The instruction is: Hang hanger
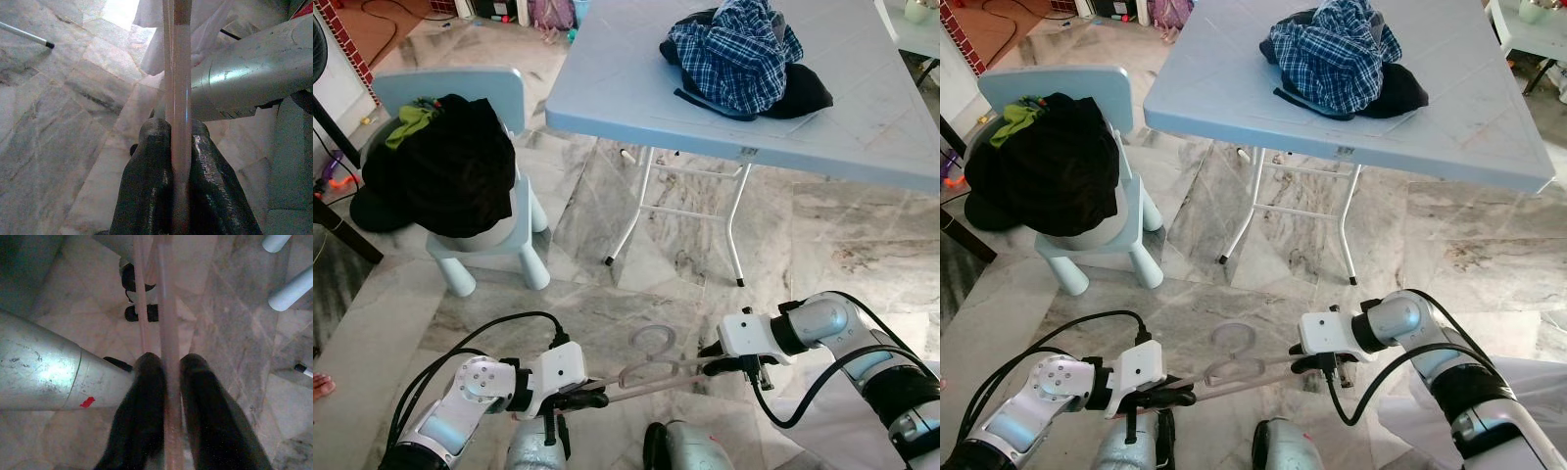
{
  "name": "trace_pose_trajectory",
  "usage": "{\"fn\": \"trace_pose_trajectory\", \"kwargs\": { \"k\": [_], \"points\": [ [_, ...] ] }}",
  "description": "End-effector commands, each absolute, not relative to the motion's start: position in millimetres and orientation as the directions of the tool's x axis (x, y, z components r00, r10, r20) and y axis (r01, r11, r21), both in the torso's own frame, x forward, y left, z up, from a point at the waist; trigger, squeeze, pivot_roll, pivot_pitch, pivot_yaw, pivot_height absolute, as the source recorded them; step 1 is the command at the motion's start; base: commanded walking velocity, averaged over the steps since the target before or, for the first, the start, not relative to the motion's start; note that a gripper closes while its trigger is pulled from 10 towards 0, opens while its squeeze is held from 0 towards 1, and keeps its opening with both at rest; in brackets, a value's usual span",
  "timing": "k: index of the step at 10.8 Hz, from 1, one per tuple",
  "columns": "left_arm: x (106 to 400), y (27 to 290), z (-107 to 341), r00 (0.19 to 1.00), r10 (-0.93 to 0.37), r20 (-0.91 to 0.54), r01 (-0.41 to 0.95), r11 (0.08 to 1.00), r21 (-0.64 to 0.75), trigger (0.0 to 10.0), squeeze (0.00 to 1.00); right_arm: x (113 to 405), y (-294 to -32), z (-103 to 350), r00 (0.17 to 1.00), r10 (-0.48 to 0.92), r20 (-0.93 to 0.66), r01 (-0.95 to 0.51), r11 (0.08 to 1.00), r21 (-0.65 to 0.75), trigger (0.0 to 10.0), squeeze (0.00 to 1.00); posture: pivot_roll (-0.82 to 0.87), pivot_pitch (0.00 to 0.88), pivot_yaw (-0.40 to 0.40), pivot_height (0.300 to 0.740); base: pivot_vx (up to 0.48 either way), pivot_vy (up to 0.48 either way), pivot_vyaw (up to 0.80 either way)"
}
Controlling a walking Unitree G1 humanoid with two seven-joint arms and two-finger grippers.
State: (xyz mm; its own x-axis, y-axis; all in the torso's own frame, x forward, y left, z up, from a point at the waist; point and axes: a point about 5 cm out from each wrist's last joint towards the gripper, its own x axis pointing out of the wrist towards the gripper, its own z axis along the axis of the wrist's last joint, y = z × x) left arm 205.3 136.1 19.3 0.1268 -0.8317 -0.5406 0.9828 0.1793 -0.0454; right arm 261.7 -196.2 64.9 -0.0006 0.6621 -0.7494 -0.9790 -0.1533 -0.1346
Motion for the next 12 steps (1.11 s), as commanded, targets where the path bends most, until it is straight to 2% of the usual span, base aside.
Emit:
{"fn": "trace_pose_trajectory", "kwargs": {
  "k": [1, 5, 6, 7, 8, 9, 10, 11, 12],
  "points": [
    [203, 133, 19, 0.109, -0.829, -0.548, 0.986, 0.159, -0.045, 10.0, 0.00, 260, -199, 64, -0.031, 0.643, -0.765, -0.978, -0.178, -0.110, 0.0, 0.00, 0.00, 0.132, -0.039, 0.740, 0.000, 0.000, 0.00],
    [205, 137, 23, 0.120, -0.818, -0.562, 0.989, 0.149, -0.006, 10.0, 0.00, 261, -200, 64, -0.016, 0.644, -0.765, -0.977, -0.173, -0.125, 0.0, 0.00, 0.00, 0.132, -0.036, 0.740, 0.000, 0.000, 0.00],
    [211, 140, 22, 0.178, -0.798, -0.575, 0.982, 0.186, 0.045, 10.0, 0.00, 264, -199, 65, 0.016, 0.652, -0.758, -0.973, -0.163, -0.161, 0.0, 0.00, -0.01, 0.131, -0.035, 0.740, 0.000, 0.000, 0.00],
    [216, 141, 22, 0.226, -0.785, -0.577, 0.973, 0.212, 0.094, 10.0, 0.85, 267, -198, 66, 0.044, 0.657, -0.753, -0.969, -0.154, -0.191, 0.0, 0.00, -0.01, 0.130, -0.036, 0.740, 0.000, 0.000, 0.00],
    [225, 144, 20, 0.308, -0.749, -0.587, 0.950, 0.276, 0.146, 10.0, 1.00, 271, -197, 66, 0.085, 0.648, -0.757, -0.961, -0.147, -0.234, 0.0, 0.00, 0.00, 0.129, -0.038, 0.740, 0.000, 0.000, 0.00],
    [239, 150, 18, 0.411, -0.679, -0.608, 0.910, 0.340, 0.236, 10.0, 1.00, 283, -201, 67, 0.186, 0.599, -0.779, -0.941, -0.119, -0.316, 0.0, 0.00, 0.00, 0.127, -0.040, 0.740, 0.000, 0.000, 0.00],
    [249, 149, 27, 0.492, -0.674, -0.551, 0.870, 0.374, 0.320, 10.0, 1.00, 289, -206, 67, 0.244, 0.555, -0.795, -0.927, -0.108, -0.359, 0.0, 0.00, 0.00, 0.125, -0.043, 0.740, 0.000, 0.000, 0.00],
    [252, 149, 30, 0.514, -0.669, -0.537, 0.857, 0.383, 0.344, 10.0, 1.00, 290, -208, 67, 0.253, 0.546, -0.799, -0.925, -0.106, -0.366, 0.0, 0.00, 0.00, 0.125, -0.043, 0.740, 0.000, 0.000, 0.00],
    [259, 149, 37, 0.560, -0.654, -0.509, 0.826, 0.392, 0.405, 10.0, 1.00, 292, -214, 63, 0.305, 0.502, -0.809, -0.914, -0.084, -0.397, 0.0, 0.00, 0.00, 0.125, -0.043, 0.740, 0.000, 0.000, 0.00]
  ]
}}
